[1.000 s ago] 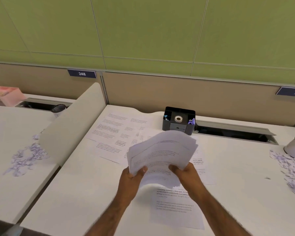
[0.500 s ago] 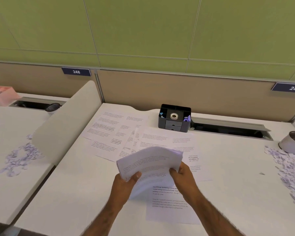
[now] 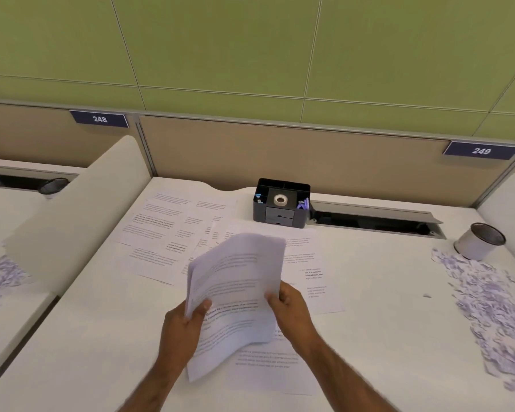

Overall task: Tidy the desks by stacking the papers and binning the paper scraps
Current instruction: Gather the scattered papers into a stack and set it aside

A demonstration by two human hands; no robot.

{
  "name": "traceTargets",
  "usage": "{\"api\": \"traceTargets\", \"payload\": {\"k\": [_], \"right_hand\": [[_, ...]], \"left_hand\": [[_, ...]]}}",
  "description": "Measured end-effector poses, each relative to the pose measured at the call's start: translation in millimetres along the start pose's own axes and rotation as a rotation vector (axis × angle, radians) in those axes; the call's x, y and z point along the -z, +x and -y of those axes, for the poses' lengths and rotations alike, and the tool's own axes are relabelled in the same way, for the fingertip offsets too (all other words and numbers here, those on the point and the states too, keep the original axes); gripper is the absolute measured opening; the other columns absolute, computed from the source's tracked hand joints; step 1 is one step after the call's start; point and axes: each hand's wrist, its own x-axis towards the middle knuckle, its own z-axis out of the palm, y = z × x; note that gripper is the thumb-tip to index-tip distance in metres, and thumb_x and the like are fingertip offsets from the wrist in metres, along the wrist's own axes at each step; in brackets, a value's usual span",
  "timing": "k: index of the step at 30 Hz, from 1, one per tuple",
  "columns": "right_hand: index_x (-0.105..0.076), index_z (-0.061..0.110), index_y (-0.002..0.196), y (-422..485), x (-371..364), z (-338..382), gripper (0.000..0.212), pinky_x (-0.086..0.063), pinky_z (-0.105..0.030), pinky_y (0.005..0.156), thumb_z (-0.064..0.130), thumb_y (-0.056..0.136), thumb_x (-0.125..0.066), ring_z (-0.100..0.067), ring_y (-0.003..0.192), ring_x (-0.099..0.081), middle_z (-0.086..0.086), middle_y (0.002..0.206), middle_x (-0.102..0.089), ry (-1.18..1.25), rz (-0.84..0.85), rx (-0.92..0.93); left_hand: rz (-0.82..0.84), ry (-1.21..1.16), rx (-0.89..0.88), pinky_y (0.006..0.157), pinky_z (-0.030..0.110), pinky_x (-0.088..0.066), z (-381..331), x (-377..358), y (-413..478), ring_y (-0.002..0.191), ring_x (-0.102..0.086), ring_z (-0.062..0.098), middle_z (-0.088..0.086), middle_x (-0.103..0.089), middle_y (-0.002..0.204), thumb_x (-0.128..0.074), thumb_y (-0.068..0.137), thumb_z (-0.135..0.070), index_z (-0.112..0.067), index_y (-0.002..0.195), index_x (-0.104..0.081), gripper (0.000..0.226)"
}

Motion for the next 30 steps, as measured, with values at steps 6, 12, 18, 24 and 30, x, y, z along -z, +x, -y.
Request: {"api": "traceTargets", "payload": {"k": [6, 12, 18, 24, 30], "right_hand": [[-0.068, 0.016, 0.100, 43.2, 52.7, -28.7, 0.020, -0.046, -0.029, 0.079, 0.035, 0.096, -0.063, -0.020, 0.099, -0.067, 0.002, 0.105, -0.073, -0.356, -0.295, -0.206], [-0.057, 0.013, 0.114, 45.5, 49.3, -54.7, 0.069, -0.053, -0.037, 0.086, 0.065, 0.073, -0.075, -0.027, 0.111, -0.061, -0.004, 0.116, -0.063, -0.694, -0.109, -0.394], [-0.051, 0.011, 0.119, 31.6, 22.3, -61.2, 0.071, -0.054, -0.037, 0.088, 0.057, 0.074, -0.081, -0.023, 0.117, -0.053, -0.005, 0.119, -0.053, -0.895, -0.138, -0.382], [-0.048, 0.011, 0.121, 31.5, 22.5, -57.6, 0.063, -0.051, -0.038, 0.089, 0.043, 0.079, -0.083, -0.027, 0.114, -0.060, -0.008, 0.120, -0.060, -0.807, -0.130, -0.420], [-0.036, 0.009, 0.132, 34.2, 25.1, -60.8, 0.075, -0.052, -0.044, 0.092, 0.025, 0.077, -0.085, -0.036, 0.115, -0.062, -0.015, 0.129, -0.057, -0.545, -0.179, -0.541]], "left_hand": [[-0.070, -0.165, 0.072, 0.058, 0.015, -0.056, -9.2, 26.3, 11.1, 0.072, -0.074, 0.001, -0.020, -0.076, 0.077, -0.068, 0.095, -0.018, -0.022, 0.097, -0.070, 0.005], [-0.179, -0.236, 0.139, 0.074, 0.027, -0.050, -13.0, 48.2, 11.7, 0.067, -0.072, -0.003, -0.023, -0.075, 0.075, -0.066, 0.097, -0.015, -0.018, 0.111, -0.066, 0.015], [-0.186, -0.189, 0.182, 0.069, 0.026, -0.053, -8.0, 48.6, 5.7, 0.075, -0.073, 0.004, -0.014, -0.076, 0.089, -0.066, 0.097, -0.017, -0.020, 0.112, -0.067, 0.016], [-0.150, -0.128, 0.243, 0.079, 0.040, -0.055, 3.0, 47.1, 9.3, 0.090, -0.072, 0.031, 0.004, -0.075, 0.099, -0.068, 0.096, -0.023, -0.016, 0.116, -0.067, 0.021], [-0.112, -0.105, 0.266, 0.081, 0.045, -0.057, 1.4, 44.7, 10.9, 0.088, -0.073, 0.030, -0.001, -0.076, 0.096, -0.070, 0.095, -0.026, -0.019, 0.112, -0.068, 0.018]]}}
